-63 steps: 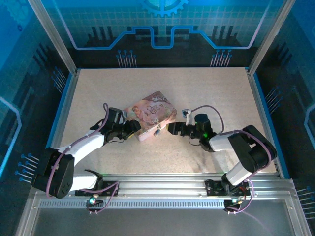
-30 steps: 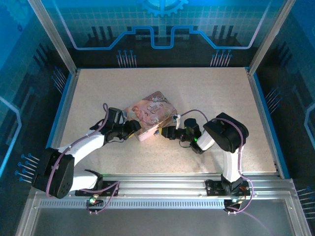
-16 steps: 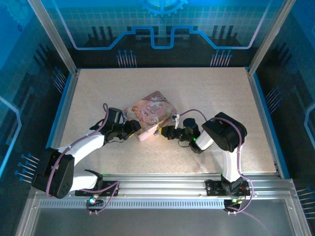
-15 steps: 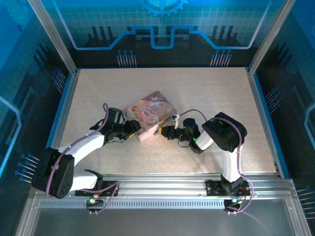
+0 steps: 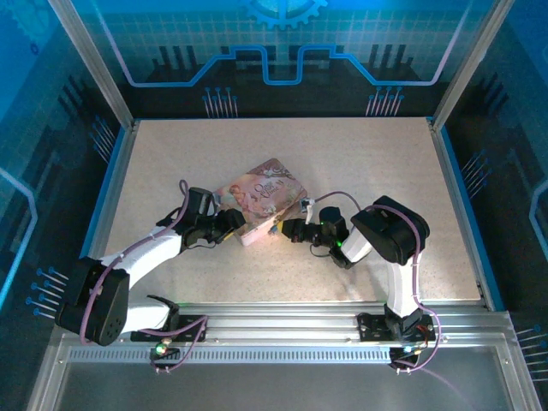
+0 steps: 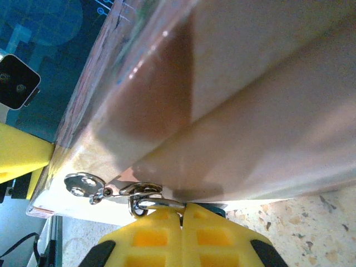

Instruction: Unlock a padlock with a key

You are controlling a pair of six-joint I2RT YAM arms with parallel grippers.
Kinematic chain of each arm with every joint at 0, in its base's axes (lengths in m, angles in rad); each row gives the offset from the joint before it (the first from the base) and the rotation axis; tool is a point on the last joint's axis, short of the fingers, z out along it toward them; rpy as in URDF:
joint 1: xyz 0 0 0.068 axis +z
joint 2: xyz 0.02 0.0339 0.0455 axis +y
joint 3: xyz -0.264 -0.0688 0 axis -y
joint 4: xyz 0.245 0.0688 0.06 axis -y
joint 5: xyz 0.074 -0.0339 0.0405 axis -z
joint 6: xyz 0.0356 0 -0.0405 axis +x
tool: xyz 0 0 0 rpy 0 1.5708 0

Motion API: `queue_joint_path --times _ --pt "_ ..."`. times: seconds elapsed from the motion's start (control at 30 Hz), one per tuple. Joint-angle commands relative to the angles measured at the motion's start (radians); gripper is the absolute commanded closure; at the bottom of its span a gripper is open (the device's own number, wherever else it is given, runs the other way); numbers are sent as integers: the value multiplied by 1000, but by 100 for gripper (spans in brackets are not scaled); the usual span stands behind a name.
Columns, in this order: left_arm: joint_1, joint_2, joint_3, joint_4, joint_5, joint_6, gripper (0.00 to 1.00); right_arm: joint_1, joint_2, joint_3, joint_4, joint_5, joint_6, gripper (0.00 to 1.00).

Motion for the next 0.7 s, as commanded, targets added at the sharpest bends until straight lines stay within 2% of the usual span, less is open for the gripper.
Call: queue_joint_path --times 0.0,0.43,0.67 --pt "-17 25 -43 -140 -35 13 46 -12 -18 -14 68 57 60 100" --pt "-17 11 -44 -146 -39 14 46 -59 -4 -50 180 75 190 100" --pt "-17 14 -44 -144 -38 14 46 -67 14 -2 167 -1 261 100"
